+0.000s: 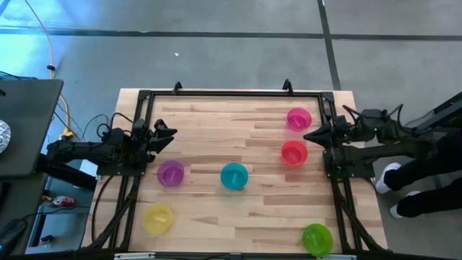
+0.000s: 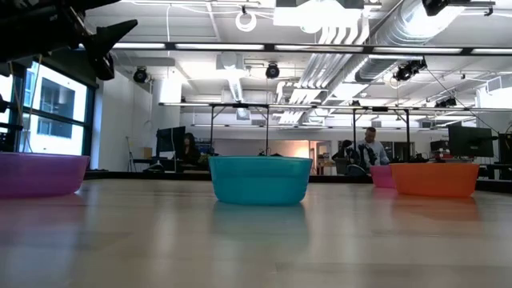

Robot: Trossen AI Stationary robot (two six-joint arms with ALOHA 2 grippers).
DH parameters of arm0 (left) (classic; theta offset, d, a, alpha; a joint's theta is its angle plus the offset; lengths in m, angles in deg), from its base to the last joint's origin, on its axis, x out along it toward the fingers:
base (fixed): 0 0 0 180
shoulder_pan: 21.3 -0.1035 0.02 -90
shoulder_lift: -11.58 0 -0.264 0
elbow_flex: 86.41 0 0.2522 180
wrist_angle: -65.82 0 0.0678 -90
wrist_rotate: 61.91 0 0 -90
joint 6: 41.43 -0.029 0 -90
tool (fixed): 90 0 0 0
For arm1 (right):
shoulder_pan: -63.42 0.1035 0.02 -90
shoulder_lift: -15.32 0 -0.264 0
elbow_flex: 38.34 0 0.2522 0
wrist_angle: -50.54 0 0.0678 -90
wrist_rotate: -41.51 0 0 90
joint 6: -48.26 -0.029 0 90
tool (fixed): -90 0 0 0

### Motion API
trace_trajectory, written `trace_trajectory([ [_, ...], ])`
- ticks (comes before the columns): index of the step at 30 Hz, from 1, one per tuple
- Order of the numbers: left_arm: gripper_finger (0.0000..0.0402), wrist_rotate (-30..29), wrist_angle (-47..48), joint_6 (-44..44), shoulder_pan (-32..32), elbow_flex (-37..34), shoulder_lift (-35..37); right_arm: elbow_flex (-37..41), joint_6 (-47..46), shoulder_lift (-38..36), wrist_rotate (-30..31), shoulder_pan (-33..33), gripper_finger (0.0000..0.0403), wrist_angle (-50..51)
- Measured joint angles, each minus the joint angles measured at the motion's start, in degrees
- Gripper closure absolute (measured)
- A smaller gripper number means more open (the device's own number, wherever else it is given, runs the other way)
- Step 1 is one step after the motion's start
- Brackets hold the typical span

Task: Nest bowls inside each other
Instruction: Stack the orange bowl on top of the blue bowl

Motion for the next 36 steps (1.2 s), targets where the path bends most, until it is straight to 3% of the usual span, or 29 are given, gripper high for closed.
trace_trajectory([
  [8, 0.0218, -1.3, 6.0, 2.1, 0.0, 0.0, 0.0, -11.9, 2.0, 7.1, 14.4, 0.0, 0.0402, 23.5],
  [17, 0.0218, -1.4, 10.6, 3.0, 0.0, 0.0, 0.0, -15.4, -5.3, 14.3, 18.3, 0.0, 0.0402, 39.1],
  [28, 0.0218, -1.2, 12.2, 3.0, 0.0, 0.0, 0.0, -15.4, -11.9, 22.4, 18.3, -0.1, 0.0402, 47.5],
  [36, 0.0218, -1.2, 15.4, 3.0, 0.0, 0.0, 0.0, -15.4, -12.4, 25.8, 12.3, -0.1, 0.0402, 46.6],
])
